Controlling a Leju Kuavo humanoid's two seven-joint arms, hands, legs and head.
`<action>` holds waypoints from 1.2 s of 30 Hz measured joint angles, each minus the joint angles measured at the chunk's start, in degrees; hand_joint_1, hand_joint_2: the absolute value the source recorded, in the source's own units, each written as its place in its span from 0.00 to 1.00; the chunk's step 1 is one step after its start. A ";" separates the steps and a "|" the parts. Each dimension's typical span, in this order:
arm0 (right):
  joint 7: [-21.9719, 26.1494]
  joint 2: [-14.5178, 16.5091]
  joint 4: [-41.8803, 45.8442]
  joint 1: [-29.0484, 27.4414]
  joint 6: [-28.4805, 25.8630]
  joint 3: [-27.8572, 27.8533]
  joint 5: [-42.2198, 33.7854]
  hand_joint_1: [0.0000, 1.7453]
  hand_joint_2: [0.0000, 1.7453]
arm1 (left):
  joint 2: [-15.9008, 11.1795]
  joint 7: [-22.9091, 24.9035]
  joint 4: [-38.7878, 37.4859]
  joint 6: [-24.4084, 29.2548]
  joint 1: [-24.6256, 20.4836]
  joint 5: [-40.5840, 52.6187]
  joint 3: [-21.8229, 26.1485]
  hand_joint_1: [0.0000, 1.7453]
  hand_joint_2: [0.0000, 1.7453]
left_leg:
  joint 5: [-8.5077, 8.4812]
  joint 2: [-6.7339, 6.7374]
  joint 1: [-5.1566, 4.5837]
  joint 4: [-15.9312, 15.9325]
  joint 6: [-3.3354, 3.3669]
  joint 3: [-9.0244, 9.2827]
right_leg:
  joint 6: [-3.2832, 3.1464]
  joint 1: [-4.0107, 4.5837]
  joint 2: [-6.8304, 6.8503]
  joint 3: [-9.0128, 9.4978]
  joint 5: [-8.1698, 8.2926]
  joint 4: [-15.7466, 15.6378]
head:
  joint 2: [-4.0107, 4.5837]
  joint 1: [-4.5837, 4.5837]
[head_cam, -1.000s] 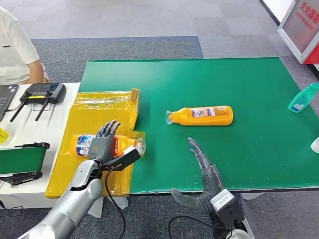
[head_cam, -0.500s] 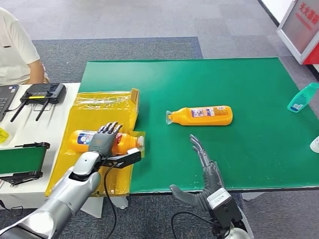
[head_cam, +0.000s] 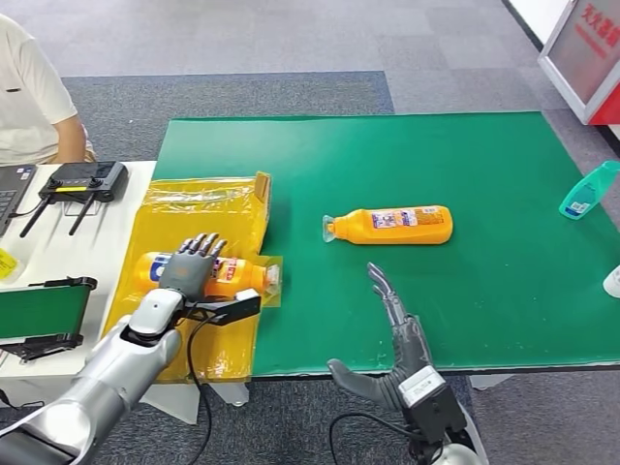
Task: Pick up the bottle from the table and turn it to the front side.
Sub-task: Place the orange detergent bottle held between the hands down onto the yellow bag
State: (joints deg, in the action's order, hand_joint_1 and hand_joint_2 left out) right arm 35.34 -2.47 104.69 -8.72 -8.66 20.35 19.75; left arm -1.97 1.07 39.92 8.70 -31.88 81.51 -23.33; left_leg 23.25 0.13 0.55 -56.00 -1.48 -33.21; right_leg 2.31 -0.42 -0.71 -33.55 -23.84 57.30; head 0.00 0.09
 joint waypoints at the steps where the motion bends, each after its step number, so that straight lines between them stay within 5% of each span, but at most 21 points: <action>1: 0.02 0.00 -0.04 -0.03 -0.20 0.00 -0.03 0.00 1.00 | -0.08 -1.01 -0.01 0.55 0.16 -1.44 0.32 0.00 1.00 | 0.00 0.00 0.00 0.00 0.00 -0.01 | 0.00 0.00 0.00 -0.01 0.00 0.00 | 0.00 0.01; 11: -0.05 0.00 -0.52 -0.22 -0.80 0.40 0.24 0.00 1.00 | -0.35 -5.50 3.17 0.66 2.25 -8.54 2.59 0.00 1.00 | 0.01 -0.01 -0.01 0.00 0.02 -0.10 | 0.03 -0.02 0.02 -0.09 -0.03 0.00 | 0.00 0.01; 19: -0.44 0.00 -0.52 -0.88 -1.85 0.48 1.55 0.00 1.00 | -1.44 -9.08 21.80 -3.41 9.32 -16.67 0.91 0.00 1.00 | 0.01 -0.02 -0.01 -0.01 0.04 -0.32 | 0.05 -0.02 0.03 -0.29 -0.04 0.00 | 0.00 0.02; 27: -0.15 0.00 -0.52 -2.42 -3.18 0.44 1.78 0.00 1.00 | -7.44 -11.22 39.05 -9.58 14.32 -21.10 -5.85 0.00 1.00 | 0.03 -0.02 0.00 0.00 0.04 -0.44 | 0.03 0.01 0.02 -0.45 -0.05 0.00 | 0.00 0.00; 31: -0.07 0.00 -0.49 -3.07 -4.19 0.42 1.93 0.00 1.00 | -10.06 -12.64 45.38 -7.30 17.71 -22.63 -7.68 0.00 1.00 | 0.05 -0.01 0.00 0.00 0.02 -0.46 | 0.03 0.01 0.00 -0.44 -0.06 0.00 | 0.00 0.01; 36: -0.08 0.00 0.11 -4.86 -6.08 0.24 2.33 0.00 1.00 | -10.71 -19.78 55.22 0.44 29.39 -30.87 -7.31 0.00 1.00 | 0.20 0.03 -0.01 -0.01 0.11 -0.46 | 0.11 -0.04 0.00 -0.46 -0.22 -0.01 | 0.00 0.01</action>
State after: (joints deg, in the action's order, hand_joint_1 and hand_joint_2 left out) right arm 35.27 -2.47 104.80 -13.58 -14.74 20.60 22.09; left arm -12.68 -18.71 95.14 9.14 -2.49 50.64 -30.64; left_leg 23.45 0.16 0.54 -56.01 -1.37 -33.67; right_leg 2.42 -0.47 -0.71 -34.01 -24.06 57.28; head 0.00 0.10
